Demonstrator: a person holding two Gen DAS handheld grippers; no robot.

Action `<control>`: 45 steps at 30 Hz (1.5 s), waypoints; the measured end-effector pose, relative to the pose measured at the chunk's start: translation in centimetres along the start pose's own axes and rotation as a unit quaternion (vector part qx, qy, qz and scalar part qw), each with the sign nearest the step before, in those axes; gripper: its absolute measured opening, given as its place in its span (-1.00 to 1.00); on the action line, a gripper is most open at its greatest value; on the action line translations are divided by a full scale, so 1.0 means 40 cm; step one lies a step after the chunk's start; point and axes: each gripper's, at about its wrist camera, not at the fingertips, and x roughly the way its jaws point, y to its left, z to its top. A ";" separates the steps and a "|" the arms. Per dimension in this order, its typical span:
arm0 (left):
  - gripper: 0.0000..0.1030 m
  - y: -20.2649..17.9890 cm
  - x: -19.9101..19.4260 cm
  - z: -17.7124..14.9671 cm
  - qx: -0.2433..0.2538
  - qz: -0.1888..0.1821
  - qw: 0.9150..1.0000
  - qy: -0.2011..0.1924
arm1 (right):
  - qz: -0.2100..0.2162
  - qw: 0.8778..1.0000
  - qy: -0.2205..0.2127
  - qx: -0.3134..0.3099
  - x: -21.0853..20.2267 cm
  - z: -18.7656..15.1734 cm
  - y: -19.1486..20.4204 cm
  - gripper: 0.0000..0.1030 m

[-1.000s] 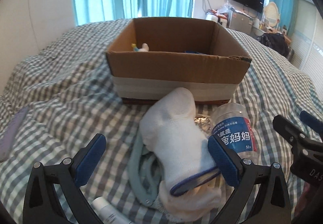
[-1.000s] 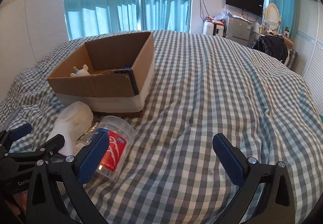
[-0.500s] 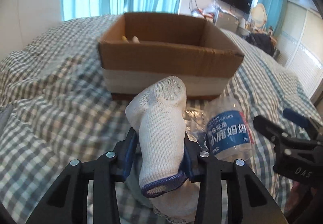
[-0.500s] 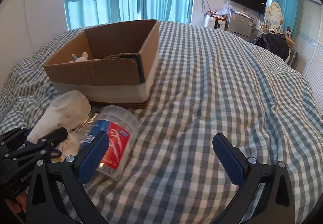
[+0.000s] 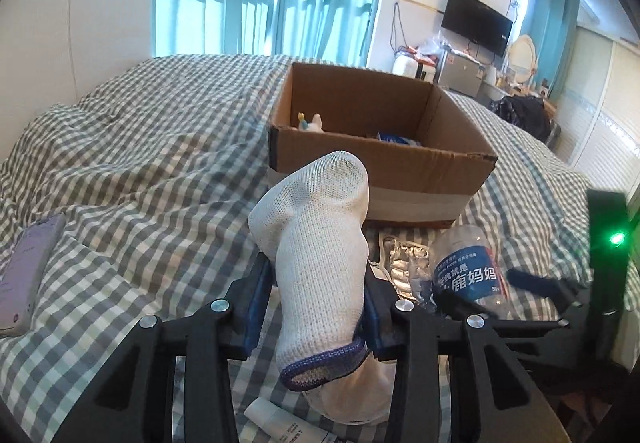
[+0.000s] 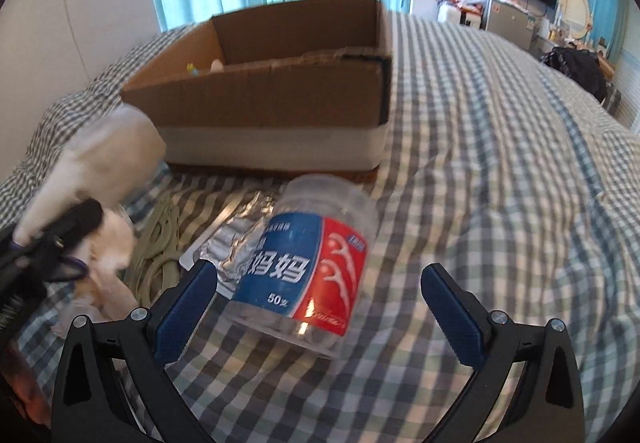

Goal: Organize objects
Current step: 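Grasp the white sock with left tool while right tool grasps the swab jar, then lower sock and swab jar into the box and open both tools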

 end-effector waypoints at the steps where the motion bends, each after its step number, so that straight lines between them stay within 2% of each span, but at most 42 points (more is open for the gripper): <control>1: -0.21 0.002 -0.005 0.000 0.002 0.000 1.000 -0.002 | 0.008 1.000 0.007 0.002 0.007 -0.003 -0.002 0.71; 4: -0.21 -0.005 -0.019 0.002 0.006 -0.002 1.000 -0.003 | 0.027 1.000 0.013 -0.002 0.009 -0.012 -0.002 0.35; 11: -0.21 -0.043 -0.069 0.002 0.013 -0.009 1.000 -0.013 | 0.028 0.999 -0.019 -0.015 -0.064 -0.019 -0.016 0.29; 14: -0.21 -0.058 -0.095 0.006 0.011 -0.024 1.000 -0.017 | 0.026 0.999 -0.038 -0.018 -0.116 -0.017 -0.030 0.28; 26: -0.21 -0.124 -0.189 0.015 0.036 -0.019 0.998 -0.041 | 0.022 0.995 -0.093 -0.017 -0.283 -0.025 -0.061 0.23; 36: -0.21 -0.141 -0.243 0.017 0.040 -0.018 0.998 -0.054 | 0.026 0.991 -0.127 -0.024 -0.407 -0.022 -0.060 0.23; 45: -0.21 -0.127 -0.280 0.069 0.031 -0.014 0.997 -0.072 | 0.033 0.986 -0.158 -0.046 -0.495 0.013 -0.026 0.22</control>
